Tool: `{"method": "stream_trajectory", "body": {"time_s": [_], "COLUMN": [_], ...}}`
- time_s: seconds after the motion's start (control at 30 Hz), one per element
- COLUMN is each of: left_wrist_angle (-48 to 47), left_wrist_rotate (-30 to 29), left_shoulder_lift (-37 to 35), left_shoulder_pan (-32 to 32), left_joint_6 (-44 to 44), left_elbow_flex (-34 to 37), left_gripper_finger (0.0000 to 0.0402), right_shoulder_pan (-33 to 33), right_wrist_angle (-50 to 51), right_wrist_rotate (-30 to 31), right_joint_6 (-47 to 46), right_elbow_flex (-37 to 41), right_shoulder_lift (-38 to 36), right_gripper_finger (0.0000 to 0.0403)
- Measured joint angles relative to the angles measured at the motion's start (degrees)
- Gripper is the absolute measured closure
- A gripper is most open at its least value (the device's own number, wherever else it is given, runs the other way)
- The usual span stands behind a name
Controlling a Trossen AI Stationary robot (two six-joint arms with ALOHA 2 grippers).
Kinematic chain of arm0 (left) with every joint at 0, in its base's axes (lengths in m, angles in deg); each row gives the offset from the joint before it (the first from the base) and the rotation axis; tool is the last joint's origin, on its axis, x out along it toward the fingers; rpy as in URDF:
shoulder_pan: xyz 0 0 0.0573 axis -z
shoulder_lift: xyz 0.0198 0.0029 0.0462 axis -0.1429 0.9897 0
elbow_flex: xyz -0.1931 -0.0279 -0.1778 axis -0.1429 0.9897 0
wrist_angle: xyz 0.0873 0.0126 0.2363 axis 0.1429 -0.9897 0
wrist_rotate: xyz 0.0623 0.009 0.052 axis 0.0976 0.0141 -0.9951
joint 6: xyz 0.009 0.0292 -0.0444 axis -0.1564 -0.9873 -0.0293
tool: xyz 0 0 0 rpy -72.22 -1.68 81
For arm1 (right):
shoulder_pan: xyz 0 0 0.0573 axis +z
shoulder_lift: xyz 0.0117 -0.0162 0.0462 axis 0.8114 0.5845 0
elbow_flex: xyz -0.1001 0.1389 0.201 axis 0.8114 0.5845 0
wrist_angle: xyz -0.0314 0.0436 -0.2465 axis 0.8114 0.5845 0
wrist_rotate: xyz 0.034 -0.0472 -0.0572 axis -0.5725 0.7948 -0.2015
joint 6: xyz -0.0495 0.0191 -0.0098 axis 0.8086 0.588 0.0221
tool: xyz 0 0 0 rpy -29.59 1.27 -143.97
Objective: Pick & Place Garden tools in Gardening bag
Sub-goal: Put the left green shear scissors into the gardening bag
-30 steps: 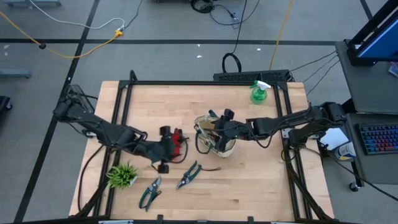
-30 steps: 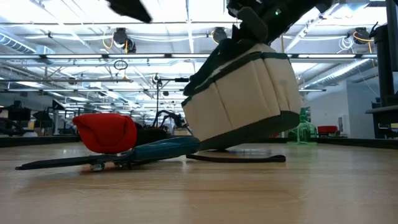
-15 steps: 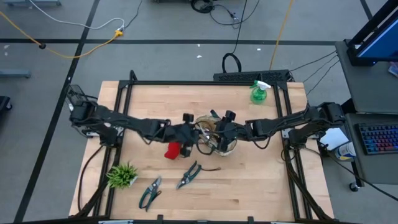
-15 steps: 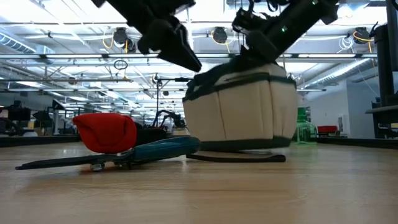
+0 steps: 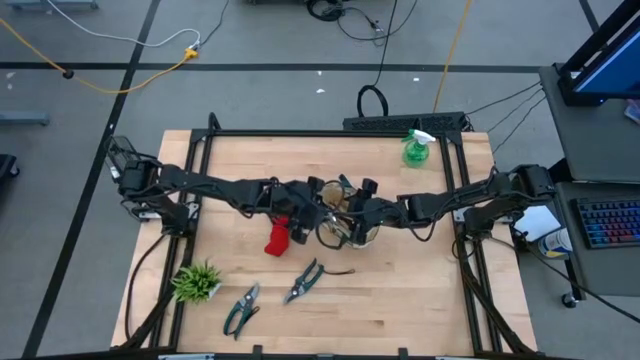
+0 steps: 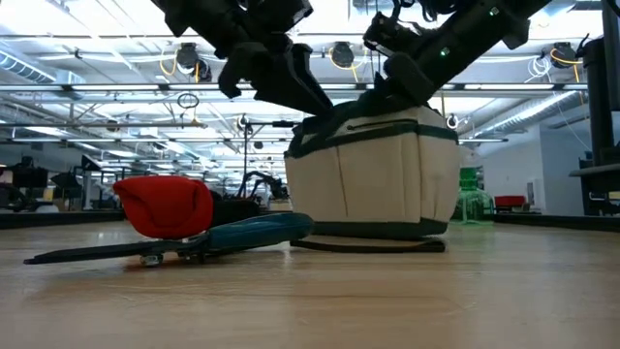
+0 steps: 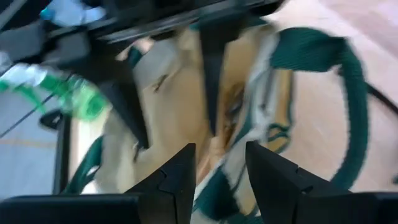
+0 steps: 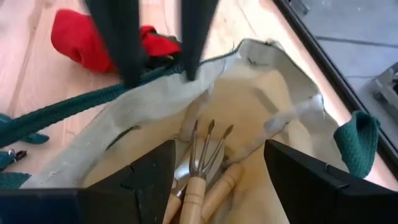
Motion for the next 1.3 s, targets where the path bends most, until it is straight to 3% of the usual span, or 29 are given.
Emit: {"method": "stream_trajectory", "body": {"time_s": [0.5,0.67,0.87,1.0,1.3], "left_wrist_angle": [-3.1,-6.4,-6.5,-7.4,-15.1], "left_wrist_rotate": [1.0,4.2,3.6,-0.3,-13.2], "left_shoulder_lift": [0.0,1.5,3.2,2.5,0.6], "left_shoulder_pan": [-2.0,-4.4,-5.3,-4.8,-2.2], "left_joint_6": [-1.3,-1.3,-0.9,0.9,4.0], "left_elbow_flex": [0.0,0.0,0.0,0.0,0.0], "left_gripper_finger": [0.0257,0.0259,0.0325,0.0389,0.0394], "right_shoulder_pan": [0.0,0.0,0.0,0.0,0.0], "right_wrist_angle": [-2.2,-2.2,-2.3,-3.0,-8.4], "right_wrist_rotate": [0.0,0.0,0.1,0.3,7.8], "right_joint_6": [0.2,0.8,3.1,3.3,7.6], "right_elbow_flex": [0.0,0.0,0.0,0.0,0.0], "right_shoulder_lift": [0.0,0.0,0.0,0.0,0.0], "right_gripper_finger": [0.0163,0.0163,0.0163,0.0163,0.0152]}}
